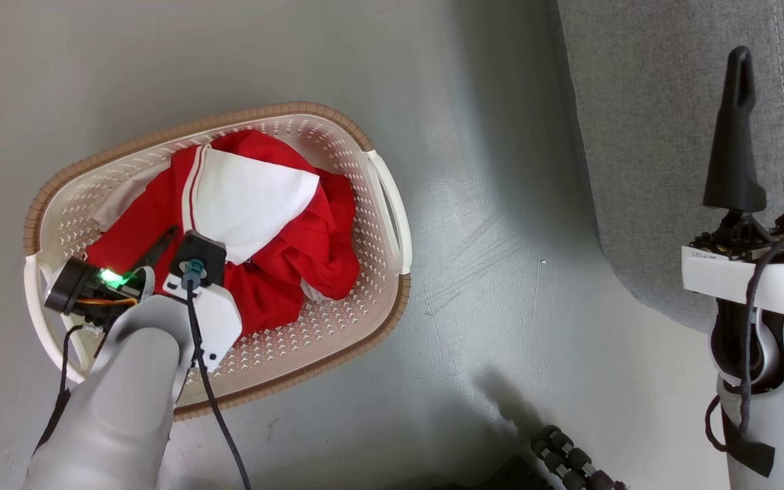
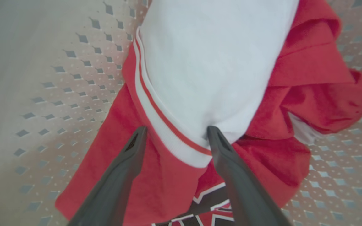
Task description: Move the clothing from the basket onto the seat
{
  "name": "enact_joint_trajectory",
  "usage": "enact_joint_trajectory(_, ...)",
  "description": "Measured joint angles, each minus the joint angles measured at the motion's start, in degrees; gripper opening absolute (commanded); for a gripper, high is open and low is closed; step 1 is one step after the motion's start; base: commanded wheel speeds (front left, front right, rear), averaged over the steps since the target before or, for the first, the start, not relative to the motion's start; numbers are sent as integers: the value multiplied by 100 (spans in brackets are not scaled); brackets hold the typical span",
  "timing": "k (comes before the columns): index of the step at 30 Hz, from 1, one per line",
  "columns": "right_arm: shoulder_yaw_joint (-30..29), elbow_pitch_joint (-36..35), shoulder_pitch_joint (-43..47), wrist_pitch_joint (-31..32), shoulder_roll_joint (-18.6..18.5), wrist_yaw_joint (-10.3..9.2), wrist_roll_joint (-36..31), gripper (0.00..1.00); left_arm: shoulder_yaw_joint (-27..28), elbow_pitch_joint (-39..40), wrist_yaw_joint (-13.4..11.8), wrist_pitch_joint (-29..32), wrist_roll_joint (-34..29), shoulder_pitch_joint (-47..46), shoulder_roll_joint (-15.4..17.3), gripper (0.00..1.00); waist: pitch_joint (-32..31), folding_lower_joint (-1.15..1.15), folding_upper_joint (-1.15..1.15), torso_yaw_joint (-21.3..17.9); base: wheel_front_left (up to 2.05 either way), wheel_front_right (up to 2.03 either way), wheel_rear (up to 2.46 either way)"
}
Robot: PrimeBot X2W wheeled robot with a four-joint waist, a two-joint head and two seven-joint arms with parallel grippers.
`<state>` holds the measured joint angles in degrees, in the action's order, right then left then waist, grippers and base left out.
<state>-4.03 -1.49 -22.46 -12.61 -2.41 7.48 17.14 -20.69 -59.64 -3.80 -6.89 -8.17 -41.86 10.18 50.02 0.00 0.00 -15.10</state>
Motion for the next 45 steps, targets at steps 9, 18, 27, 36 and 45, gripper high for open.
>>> enact_joint_trajectory(9, 31, 165, -20, -54, 0, 0, -2, 100, -56, -123, -71, -20, -8, -112, -177, 0, 10, 0, 0, -21, 0, 0, 0)
enact_joint_trajectory(18, 56, 302, -171, -110, -1, 0, -1, 100, -98, -127, -65, -335, -7, -183, -246, 0, -83, 0, 0, 34, 0, 0, 0)
enact_joint_trajectory(27, 74, 520, -248, -129, -3, 0, -12, 100, -113, -110, -13, -556, 49, -180, -304, 0, -264, 0, 0, 156, 0, 0, 0)
enact_joint_trajectory(36, 49, 738, -318, -157, -7, 0, -93, 100, -79, 144, 30, -683, 142, -99, -321, 0, -536, 0, 0, 323, 0, 0, 0)
enact_joint_trajectory(45, 68, 917, -342, -163, -11, 0, -259, 100, 97, 622, 26, -725, 445, 93, -389, 0, -881, 0, 0, 519, 0, 0, 0)
